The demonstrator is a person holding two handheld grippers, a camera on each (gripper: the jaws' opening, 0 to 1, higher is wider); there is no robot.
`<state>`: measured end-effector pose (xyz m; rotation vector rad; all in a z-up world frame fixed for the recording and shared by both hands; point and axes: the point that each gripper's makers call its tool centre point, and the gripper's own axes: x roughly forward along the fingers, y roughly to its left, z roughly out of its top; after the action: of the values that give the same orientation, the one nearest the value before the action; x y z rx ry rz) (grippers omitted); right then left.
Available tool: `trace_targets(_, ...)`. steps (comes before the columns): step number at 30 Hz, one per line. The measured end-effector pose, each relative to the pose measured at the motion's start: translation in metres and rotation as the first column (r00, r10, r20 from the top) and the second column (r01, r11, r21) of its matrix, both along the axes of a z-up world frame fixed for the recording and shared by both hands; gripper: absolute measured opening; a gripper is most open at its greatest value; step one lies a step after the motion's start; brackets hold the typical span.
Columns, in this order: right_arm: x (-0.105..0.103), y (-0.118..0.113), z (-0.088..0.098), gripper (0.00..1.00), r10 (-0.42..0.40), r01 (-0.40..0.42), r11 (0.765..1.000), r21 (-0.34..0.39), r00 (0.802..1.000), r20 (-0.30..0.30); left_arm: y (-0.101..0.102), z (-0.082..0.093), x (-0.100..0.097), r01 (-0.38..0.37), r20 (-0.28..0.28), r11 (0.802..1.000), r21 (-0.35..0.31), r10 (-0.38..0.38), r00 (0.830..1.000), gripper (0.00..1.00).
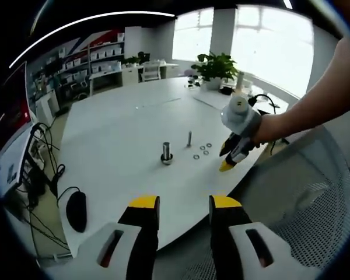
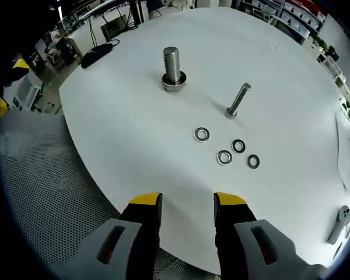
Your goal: Place the washer onto the threaded stud by aligning its center hole with the stud, sliding it down to the base, and recovering from edge contact or off-axis alignment until the washer reaches the visible bottom stop.
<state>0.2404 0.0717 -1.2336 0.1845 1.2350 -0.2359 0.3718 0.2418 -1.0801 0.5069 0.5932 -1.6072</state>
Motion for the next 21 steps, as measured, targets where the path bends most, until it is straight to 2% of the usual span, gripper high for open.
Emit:
trace_targets(2,0.003,0.0,-0.002,0.38,0.032,-0.032,0.999,-0.002,0.999,-0.013,0.0,-0.004,0.0,0.005,0.001,1.0,0.007,-0.005,1.0,0.32)
trace_targets(3,0.0,-0.003,-0.004,0.38,0.085,-0.086,0.996,-0.029,0.996,-0.033,0.0,-0.006,-0.002,0.012,0.005,1.0,0.011,-0.012,1.0,0.32)
trace_targets(4,-0.002,-0.003,-0.005,0.38,0.091,-0.093,0.995,-0.031,0.995,-0.037,0.0,-0.006,-0.002,0.014,0.01,1.0,0.013,-0.014,1.0,0.32)
trace_targets(10,0.002,-0.017,-0.017,0.38,0.062,-0.062,0.998,-0.016,0.998,-0.026,-0.001,-0.004,-0.001,0.001,0.0,1.0,0.014,-0.001,1.0,0.32)
trace_targets(12,0.009,-0.014,-0.01,0.38,0.068,-0.068,0.997,-0.024,0.998,-0.02,0.0,-0.008,-0.005,0.017,0.003,1.0,0.026,-0.017,1.0,0.32)
trace_targets(15,0.011,-0.019,-0.013,0.37,0.074,-0.075,0.997,-0.032,0.997,-0.012,0.0,-0.01,-0.003,0.018,0.025,0.999,0.032,-0.018,1.0,0.31)
trace_targets(16,0.012,-0.016,-0.008,0.37,0.074,-0.075,0.997,-0.037,0.997,-0.006,-0.001,-0.01,-0.002,0.014,0.024,0.999,0.03,-0.015,1.0,0.31)
trace_targets(19,0.016,-0.024,-0.013,0.37,0.085,-0.085,0.995,-0.052,0.996,-0.008,-0.002,-0.008,-0.001,0.002,0.009,1.0,0.026,-0.002,1.0,0.31)
trace_targets(21,0.014,-0.022,-0.007,0.36,0.093,-0.094,0.994,-0.061,0.996,-0.009,-0.001,-0.011,-0.001,0.006,0.018,1.0,0.03,-0.006,1.0,0.31)
